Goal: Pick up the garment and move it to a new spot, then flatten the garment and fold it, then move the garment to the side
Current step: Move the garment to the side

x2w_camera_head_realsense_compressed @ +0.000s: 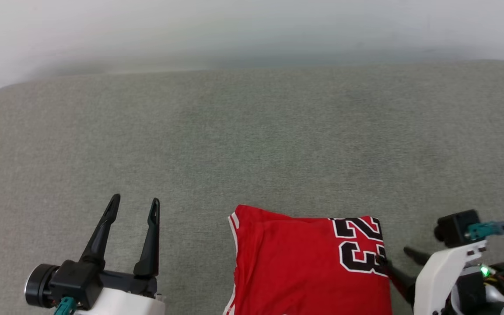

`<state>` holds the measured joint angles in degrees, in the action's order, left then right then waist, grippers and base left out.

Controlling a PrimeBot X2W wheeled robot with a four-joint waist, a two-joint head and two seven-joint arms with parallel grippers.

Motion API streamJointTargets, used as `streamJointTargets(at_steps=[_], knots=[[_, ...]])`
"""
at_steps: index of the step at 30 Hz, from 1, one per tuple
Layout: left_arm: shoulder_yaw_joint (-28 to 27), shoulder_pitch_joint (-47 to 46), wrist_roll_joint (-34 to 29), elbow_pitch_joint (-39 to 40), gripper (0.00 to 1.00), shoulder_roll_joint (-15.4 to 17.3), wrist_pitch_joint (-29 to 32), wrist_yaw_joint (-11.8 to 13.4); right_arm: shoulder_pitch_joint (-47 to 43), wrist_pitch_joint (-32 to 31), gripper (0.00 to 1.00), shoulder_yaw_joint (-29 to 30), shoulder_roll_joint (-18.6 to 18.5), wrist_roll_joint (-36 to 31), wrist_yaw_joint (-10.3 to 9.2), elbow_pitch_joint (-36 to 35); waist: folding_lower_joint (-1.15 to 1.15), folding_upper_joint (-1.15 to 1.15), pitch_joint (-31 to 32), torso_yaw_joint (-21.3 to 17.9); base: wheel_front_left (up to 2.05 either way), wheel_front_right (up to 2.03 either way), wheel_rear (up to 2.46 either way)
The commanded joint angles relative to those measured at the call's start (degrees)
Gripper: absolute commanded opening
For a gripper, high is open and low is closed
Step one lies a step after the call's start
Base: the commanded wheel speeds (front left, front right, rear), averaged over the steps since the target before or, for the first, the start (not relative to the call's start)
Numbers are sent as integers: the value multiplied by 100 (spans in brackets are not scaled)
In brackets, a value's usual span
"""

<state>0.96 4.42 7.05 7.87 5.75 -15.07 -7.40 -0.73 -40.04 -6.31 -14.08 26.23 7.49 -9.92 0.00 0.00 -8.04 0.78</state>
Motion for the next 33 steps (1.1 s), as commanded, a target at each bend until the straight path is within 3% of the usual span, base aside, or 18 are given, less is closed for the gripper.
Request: streamJointTargets(at_steps=[1, 9, 18, 19, 21, 27, 33], knots=[[26, -120, -25, -27, 100, 4, -12, -9, -77, -455, 100, 30, 140, -112, -1, 55, 0, 0, -125, 168, 0, 0, 0], [127, -255, -38, -83, 100, 17, -12, -9, 99, -861, 100, 297, 650, -543, -1, 619, 0, 0, -308, 470, 0, 0, 0], [205, -330, -66, -129, 100, 19, -12, -9, 174, -748, 99, -6, 892, -679, 0, 1638, 0, 0, -411, 640, 0, 0, 0], [214, -336, -70, -140, 100, 18, -12, -9, 186, -729, 49, -77, 878, -705, 0, 1756, 0, 0, -412, 647, 0, 0, 0], [223, -348, -73, -155, 100, 15, -12, -9, 227, -597, 0, -197, 821, -767, 6, 1894, 0, 0, -396, 646, 0, 0, 0], [188, -199, -40, -224, 100, -6, -12, -9, 547, -191, 0, -585, 346, -977, -5, 1709, 0, 0, -242, 426, 0, 0, 0], [308, -181, -36, -255, 100, -34, -12, -9, 959, -115, 0, -1197, -483, -1182, -4, 1146, 0, 0, -165, -26, 0, 0, 0]])
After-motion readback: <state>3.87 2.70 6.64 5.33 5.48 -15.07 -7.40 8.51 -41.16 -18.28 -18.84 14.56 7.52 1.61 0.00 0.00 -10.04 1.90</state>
